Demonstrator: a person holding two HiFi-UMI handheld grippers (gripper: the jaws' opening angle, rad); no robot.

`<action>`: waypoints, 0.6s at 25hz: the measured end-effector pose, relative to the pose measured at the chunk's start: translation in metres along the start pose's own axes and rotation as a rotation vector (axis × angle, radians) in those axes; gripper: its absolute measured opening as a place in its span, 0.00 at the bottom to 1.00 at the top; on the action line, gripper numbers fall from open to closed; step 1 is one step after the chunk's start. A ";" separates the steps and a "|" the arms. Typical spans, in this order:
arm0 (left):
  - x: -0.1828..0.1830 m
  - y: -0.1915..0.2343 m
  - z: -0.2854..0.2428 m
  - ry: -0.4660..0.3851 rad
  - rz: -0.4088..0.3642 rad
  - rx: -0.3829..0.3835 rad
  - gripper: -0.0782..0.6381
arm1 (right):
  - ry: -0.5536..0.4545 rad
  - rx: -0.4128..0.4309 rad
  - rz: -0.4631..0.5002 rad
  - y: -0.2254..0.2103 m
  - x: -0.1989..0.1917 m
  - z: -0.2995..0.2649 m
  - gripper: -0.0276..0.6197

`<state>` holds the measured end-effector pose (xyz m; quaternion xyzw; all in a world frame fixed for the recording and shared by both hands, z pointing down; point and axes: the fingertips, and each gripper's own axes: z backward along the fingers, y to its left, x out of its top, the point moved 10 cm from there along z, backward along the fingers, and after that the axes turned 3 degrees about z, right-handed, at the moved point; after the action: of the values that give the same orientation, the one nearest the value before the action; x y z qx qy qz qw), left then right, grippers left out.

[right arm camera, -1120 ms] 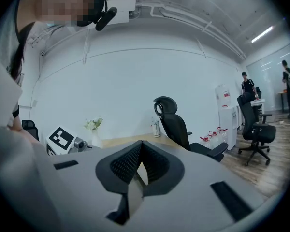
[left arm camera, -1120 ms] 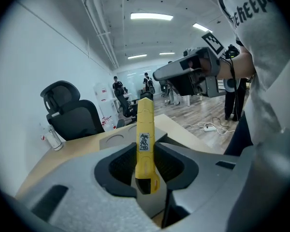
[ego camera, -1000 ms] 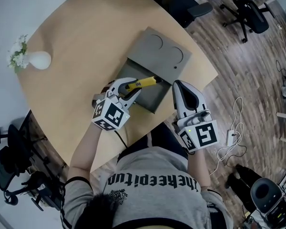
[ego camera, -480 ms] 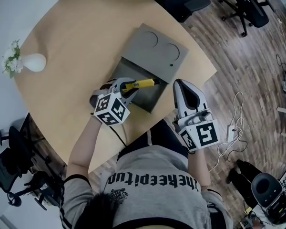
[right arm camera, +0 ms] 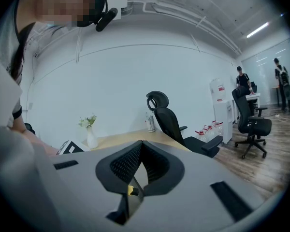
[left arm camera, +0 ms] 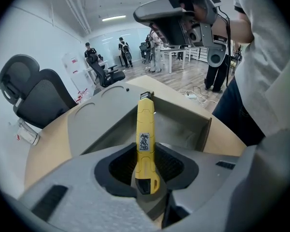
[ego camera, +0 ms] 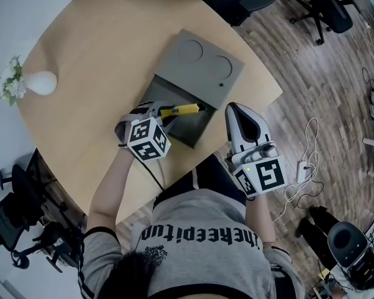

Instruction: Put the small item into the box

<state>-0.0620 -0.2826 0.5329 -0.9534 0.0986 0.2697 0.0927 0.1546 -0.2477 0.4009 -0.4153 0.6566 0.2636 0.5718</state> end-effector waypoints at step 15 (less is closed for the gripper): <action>0.002 0.003 -0.018 0.103 -0.002 -0.037 0.28 | 0.019 0.014 -0.015 -0.010 -0.006 -0.004 0.05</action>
<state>-0.0520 -0.2894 0.5464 -0.9676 0.0972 0.2221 0.0702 0.1613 -0.2546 0.4088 -0.4185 0.6607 0.2508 0.5705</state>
